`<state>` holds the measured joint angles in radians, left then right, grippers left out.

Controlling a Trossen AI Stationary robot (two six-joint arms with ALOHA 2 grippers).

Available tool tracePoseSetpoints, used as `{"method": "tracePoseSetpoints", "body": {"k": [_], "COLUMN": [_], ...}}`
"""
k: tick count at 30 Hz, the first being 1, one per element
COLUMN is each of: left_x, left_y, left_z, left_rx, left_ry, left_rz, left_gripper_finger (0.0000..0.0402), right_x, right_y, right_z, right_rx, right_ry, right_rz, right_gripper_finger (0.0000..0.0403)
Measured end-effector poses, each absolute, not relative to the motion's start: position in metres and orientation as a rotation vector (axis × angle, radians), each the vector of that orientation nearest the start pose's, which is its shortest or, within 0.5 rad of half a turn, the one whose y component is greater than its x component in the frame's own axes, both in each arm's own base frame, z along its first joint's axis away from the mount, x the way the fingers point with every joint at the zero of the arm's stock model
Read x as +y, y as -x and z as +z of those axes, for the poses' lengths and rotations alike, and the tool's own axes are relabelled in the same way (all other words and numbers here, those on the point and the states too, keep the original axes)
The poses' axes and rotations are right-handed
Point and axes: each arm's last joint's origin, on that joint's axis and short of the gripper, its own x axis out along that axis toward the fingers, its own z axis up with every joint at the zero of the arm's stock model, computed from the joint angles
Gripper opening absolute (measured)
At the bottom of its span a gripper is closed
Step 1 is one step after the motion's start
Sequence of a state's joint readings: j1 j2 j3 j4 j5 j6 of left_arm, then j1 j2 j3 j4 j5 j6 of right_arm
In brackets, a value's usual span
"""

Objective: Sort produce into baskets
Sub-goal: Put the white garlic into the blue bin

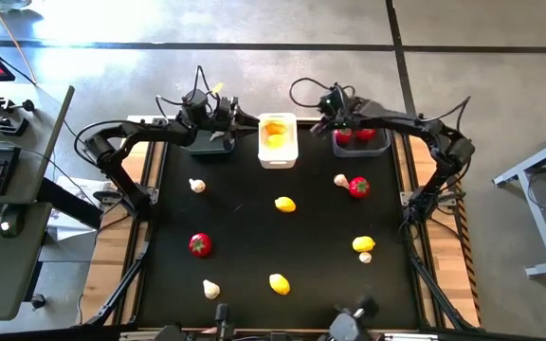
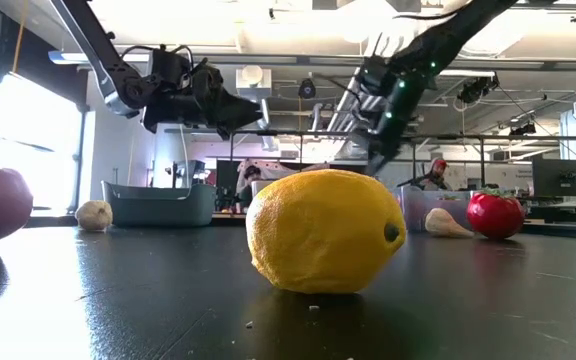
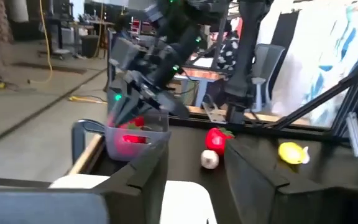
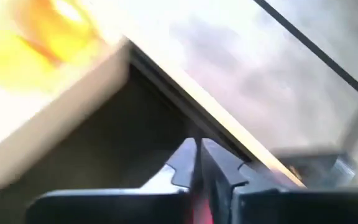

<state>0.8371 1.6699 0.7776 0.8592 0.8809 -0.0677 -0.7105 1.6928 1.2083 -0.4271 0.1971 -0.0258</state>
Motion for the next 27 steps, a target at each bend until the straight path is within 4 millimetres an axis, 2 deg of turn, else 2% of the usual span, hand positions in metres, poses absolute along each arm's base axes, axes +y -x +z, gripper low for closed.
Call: {"method": "tracePoseSetpoints", "body": {"k": [4,7,13,17,21,27], "left_x": [0.232,0.232,0.231,0.230,0.230,0.230], "left_y": [-0.239,-0.239,-0.240,-0.241,-0.241,-0.241], "left_z": [0.211,0.211,0.207,0.206,0.205,0.205], "left_rx": [0.018,0.020,0.049,0.061,0.068,0.065], "left_ry": [0.071,0.099,0.131,0.144,0.152,0.119], "left_rz": [-0.041,-0.041,-0.053,-0.066,-0.073,-0.074], "left_gripper_finger": [0.0099,0.0069,0.0007,0.0006,0.0001,0.0000], "right_x": [-0.225,-0.212,-0.170,-0.132,-0.081,-0.006], "right_y": [-0.280,-0.289,-0.305,-0.313,-0.317,-0.299], "right_z": [0.223,0.224,0.227,0.229,0.231,0.244], "right_rx": [0.825,0.824,0.877,0.930,0.997,1.072], "right_ry": [-0.211,-0.179,-0.151,-0.183,-0.225,-0.354], "right_rz": [-0.753,-0.705,-0.593,-0.524,-0.495,-0.512], "right_gripper_finger": [0.0022,0.0013,0.0005,0.0001,0.0000,0.0000]}}
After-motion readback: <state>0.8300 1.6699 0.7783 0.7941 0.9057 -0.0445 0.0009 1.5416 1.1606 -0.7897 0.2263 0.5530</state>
